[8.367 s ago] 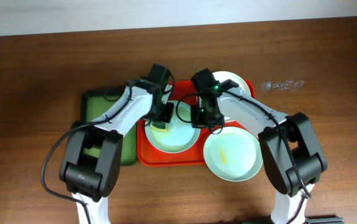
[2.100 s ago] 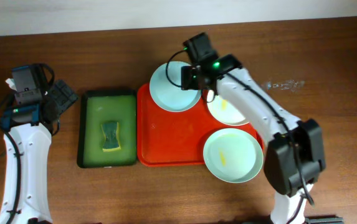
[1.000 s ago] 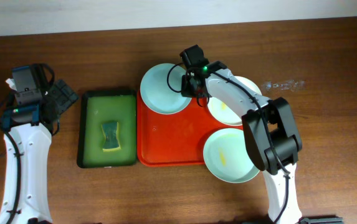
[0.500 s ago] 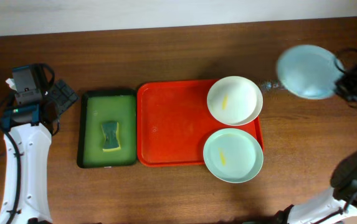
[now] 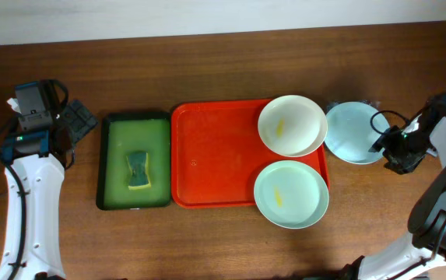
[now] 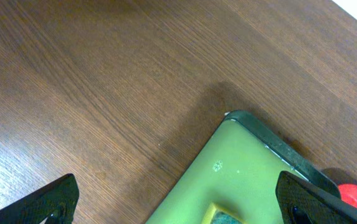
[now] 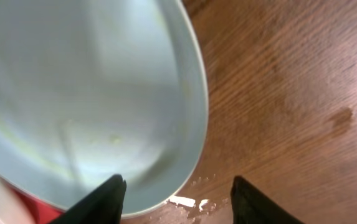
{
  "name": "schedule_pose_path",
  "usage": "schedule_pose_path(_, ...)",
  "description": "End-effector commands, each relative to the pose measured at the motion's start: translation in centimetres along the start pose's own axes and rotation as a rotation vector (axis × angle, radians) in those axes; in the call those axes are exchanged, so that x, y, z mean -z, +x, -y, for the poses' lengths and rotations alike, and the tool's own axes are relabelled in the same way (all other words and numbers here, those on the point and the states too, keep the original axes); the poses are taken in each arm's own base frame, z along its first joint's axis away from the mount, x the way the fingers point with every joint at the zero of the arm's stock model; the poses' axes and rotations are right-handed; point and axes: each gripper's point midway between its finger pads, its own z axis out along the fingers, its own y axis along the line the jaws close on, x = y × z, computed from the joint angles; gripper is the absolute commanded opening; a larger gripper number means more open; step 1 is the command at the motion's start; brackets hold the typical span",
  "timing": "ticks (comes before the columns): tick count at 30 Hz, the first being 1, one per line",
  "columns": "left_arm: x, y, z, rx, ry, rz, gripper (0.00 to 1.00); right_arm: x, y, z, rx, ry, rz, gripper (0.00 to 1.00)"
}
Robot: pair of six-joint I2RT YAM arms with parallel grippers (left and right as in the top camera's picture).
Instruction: Clean dirty plates on tray and stack at the side
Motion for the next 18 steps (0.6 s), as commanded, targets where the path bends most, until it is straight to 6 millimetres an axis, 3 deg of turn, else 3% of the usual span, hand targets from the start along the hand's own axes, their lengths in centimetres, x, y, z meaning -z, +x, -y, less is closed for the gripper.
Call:
schedule_pose_path(1,0.9,-0.9,0.0,0.022,0.006,0.032,0.99,5.6,-1.4,-2.3,0.031,-0.019,0.013,0.57)
schedule_pose_path(3,0.8,-0.9,0.0,0.022,0.006,0.032,0.99,8.9,1.7,-3.7,0.172,0.001,-0.101,0.57)
schedule_pose_path(5,0.9,-0.9,0.0,0.022,0.006,0.032,0.99,9.2,5.8,-4.6,0.308,0.028,-0.24,0.57)
schedule_pose_path(8,0.9,-0.9,0.0,0.022,0.006,0.032,0.99,7.3,11.2,-6.5,0.517,0.137,-0.386,0.56)
schedule_pose_path(11,0.8,-0.9,0.0,0.022,0.006,0.032,0.99,3.5,16.2,-6.9,0.636,0.22,-0.482,0.53)
schedule_pose_path(15,0.9,-0.9,0.0,0.022,0.006,0.032,0.99,-0.1,17.6,-5.5,0.653,0.34,-0.443,0.44)
schedule_pose_path(18,0.8,-0.9,0.0,0.022,0.006,0.032,0.99,-1.2,16.5,-4.6,0.674,0.385,-0.386,0.36)
